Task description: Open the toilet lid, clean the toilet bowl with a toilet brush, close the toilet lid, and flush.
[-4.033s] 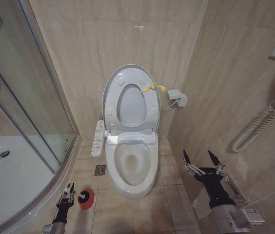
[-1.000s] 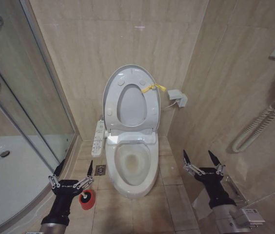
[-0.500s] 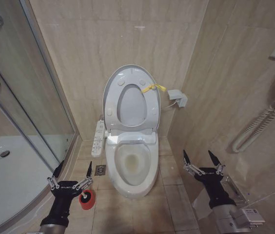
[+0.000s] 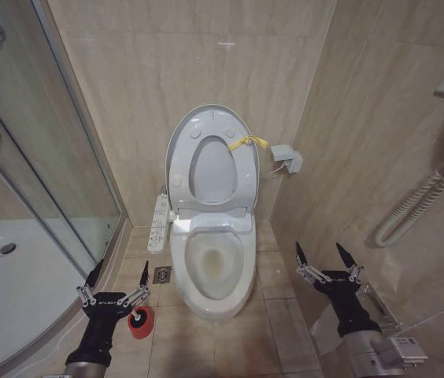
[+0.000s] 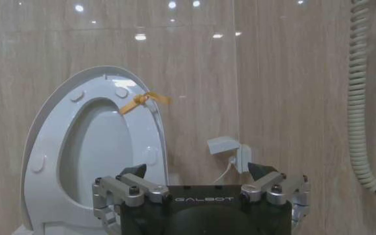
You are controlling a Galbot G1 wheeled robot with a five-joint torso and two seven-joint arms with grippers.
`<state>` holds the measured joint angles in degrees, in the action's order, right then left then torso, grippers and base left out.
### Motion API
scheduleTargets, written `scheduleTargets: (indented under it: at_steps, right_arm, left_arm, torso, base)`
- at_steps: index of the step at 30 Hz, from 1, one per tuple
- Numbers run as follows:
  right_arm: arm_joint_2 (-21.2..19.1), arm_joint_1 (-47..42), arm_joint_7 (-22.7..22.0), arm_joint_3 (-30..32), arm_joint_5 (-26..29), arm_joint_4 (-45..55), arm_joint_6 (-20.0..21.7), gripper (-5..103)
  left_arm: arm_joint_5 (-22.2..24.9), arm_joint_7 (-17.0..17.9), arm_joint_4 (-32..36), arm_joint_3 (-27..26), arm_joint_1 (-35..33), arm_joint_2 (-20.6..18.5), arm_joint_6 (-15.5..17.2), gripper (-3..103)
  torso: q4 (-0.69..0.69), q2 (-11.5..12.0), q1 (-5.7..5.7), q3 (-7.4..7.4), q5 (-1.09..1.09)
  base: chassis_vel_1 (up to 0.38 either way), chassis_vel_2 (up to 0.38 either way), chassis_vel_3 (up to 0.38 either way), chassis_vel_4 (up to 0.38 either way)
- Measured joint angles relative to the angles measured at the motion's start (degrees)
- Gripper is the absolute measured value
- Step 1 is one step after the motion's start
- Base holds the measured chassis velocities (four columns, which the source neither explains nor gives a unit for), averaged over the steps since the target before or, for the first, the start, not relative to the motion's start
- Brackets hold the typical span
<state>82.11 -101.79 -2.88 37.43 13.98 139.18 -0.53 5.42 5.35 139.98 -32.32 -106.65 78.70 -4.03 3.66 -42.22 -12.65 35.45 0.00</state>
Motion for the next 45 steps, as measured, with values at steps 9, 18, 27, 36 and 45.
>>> scheduleTargets:
  at_steps: [9,18,27,36,45]
  right_arm:
    - [0.0,0.0,0.0,0.0,0.0,0.0,0.0,100]
    - [0.0,0.0,0.0,0.0,0.0,0.0,0.0,100]
    - [0.0,0.0,0.0,0.0,0.0,0.0,0.0,100]
    - [0.0,0.0,0.0,0.0,0.0,0.0,0.0,100]
    - [-0.4,1.6,0.0,0.6,0.0,0.0,3.8,100]
  left_arm:
    - [0.0,0.0,0.0,0.0,0.0,0.0,0.0,100]
    - [0.1,0.0,-0.1,0.0,0.0,0.0,0.0,100]
    - [0.1,0.0,-0.1,0.0,0.0,0.0,0.0,100]
    - [0.1,0.0,-0.1,0.0,0.0,0.0,0.0,100]
    - [0.1,0.0,-0.1,0.0,0.0,0.0,0.0,100]
  torso:
    - [0.00,0.0,0.00,0.00,0.00]
    - [0.00,0.0,0.00,0.00,0.00]
    - [0.00,0.0,0.00,0.00,0.00]
    - [0.00,0.0,0.00,0.00,0.00]
    - [0.00,0.0,0.00,0.00,0.00]
  base:
    - [0.000,0.000,0.000,0.000]
    - [0.000,0.000,0.000,0.000]
    - [0.000,0.000,0.000,0.000]
    - [0.000,0.000,0.000,0.000]
    - [0.000,0.000,0.000,0.000]
